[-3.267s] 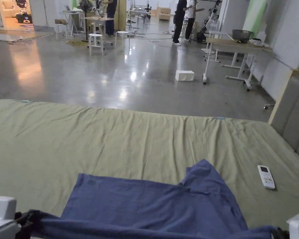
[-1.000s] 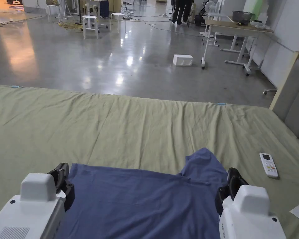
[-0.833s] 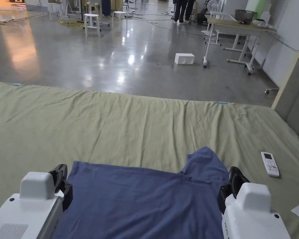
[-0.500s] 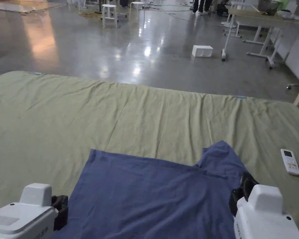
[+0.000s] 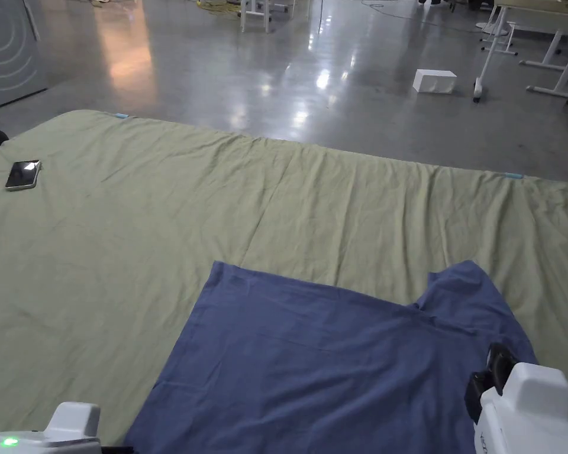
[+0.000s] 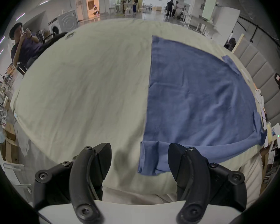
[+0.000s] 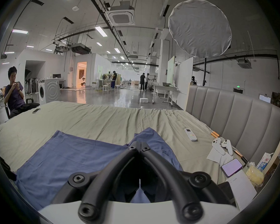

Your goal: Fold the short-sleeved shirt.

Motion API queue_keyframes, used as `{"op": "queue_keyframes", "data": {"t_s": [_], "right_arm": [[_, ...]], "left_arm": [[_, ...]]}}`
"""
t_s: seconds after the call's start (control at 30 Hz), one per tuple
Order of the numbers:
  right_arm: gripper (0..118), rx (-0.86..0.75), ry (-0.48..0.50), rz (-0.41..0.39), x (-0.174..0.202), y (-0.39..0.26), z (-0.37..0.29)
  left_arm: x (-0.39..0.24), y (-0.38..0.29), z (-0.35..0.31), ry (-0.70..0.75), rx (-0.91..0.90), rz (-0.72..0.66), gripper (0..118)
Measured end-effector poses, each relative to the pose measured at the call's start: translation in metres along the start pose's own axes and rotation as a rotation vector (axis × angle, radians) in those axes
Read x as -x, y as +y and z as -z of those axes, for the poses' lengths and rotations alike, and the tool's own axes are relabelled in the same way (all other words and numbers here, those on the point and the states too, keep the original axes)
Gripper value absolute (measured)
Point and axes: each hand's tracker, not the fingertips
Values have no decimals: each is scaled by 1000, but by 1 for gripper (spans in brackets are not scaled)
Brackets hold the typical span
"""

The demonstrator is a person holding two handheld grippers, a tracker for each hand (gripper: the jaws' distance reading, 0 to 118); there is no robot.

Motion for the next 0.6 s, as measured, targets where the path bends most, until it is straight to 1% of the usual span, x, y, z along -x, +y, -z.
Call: {"op": "queue_keyframes", "data": {"t_s": [0.1,0.17,0.23,0.27,0.3,0.33,0.37,0.4,0.43,0.5,0.53,0.57,0.6], "right_arm": [[0,15,0,-1,-2,-3,-1],[0,24,-6,-9,-3,-6,-2],[0,32,-10,-10,-6,-9,-2],[0,37,-10,-6,-8,-10,-2],[0,40,-10,-4,-9,-11,-2],[0,41,-11,-4,-10,-12,-1],[0,44,-13,-3,-12,-13,0],[0,47,-15,-2,-14,-14,0],[0,50,-17,3,-17,-14,-1],[0,65,-14,15,-24,-14,-2],[0,66,-12,13,-28,-13,-4],[0,69,-12,8,-34,-12,-6],[0,61,-1,-19,-40,-10,-8]], "left_arm": [[-6,-5,16,11,29,11,72],[-16,-5,12,54,11,59,71],[-25,-3,7,57,8,83,57],[-30,-2,5,64,6,104,48],[-36,-2,4,61,1,131,31],[-41,-3,5,43,-10,169,17],[-44,-4,4,26,-10,198,10],[-47,-5,3,34,-14,218,9],[-48,-5,2,56,-13,219,8],[-44,-3,-1,49,-15,207,7],[-39,-4,-3,26,-25,153,6],[-36,-4,-5,15,-22,135,6],[-34,-3,-7,15,-26,135,6]]}}
